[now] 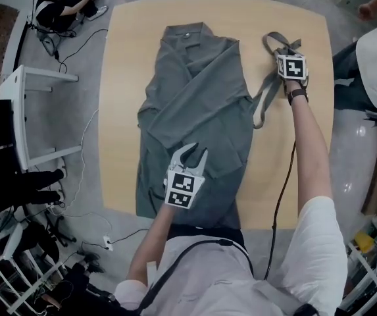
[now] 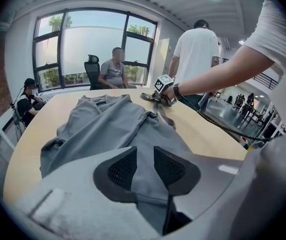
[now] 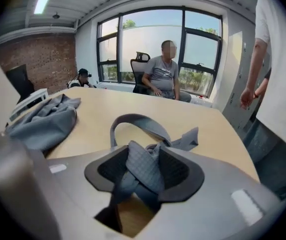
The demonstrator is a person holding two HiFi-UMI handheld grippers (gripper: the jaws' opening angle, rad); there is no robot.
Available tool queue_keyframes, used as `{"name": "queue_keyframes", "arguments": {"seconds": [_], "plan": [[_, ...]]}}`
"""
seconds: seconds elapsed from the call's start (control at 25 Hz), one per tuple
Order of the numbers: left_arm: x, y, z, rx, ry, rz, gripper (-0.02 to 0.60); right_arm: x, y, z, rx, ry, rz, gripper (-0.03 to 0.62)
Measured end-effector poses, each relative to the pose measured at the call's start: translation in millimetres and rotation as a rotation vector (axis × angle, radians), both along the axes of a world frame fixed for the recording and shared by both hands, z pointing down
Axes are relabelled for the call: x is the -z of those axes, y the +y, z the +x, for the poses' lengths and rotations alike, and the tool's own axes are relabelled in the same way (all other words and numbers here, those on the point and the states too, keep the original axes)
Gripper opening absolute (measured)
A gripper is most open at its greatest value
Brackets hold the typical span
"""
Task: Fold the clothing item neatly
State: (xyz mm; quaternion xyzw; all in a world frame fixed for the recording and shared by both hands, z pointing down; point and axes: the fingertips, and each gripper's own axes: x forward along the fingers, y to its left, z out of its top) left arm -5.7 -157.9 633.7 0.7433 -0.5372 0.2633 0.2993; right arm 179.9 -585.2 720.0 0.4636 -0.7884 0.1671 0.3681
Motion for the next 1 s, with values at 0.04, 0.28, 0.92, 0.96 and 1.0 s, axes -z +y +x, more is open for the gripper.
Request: {"name": "queue_keyframes", "arguments": {"seconds": [0.04, 0.28, 0.92, 0.96, 1.0], "plan": [[-1, 1, -3, 0.003, -0.004, 0.001, 0.114, -2, 4, 2, -0.021, -0.009, -0.019, 0.175], [17, 26, -16, 0.035, 0.044, 0.048, 0.112, 28, 72, 27, -0.078, -0.081, 0.000, 0.137], [47, 105, -87, 0.146, 0.096, 0.112, 0.112, 127, 413, -212, 0.561, -0.371, 0.000, 0.149], [45, 109, -91, 0.146, 0.087, 0.107, 0.112, 105, 424, -222, 0.570, -0.336, -0.047, 0.158], [44, 112, -94, 0.146, 0.078, 0.104, 0.112, 84, 431, -228, 0.568, -0.304, -0.092, 0.182]]}}
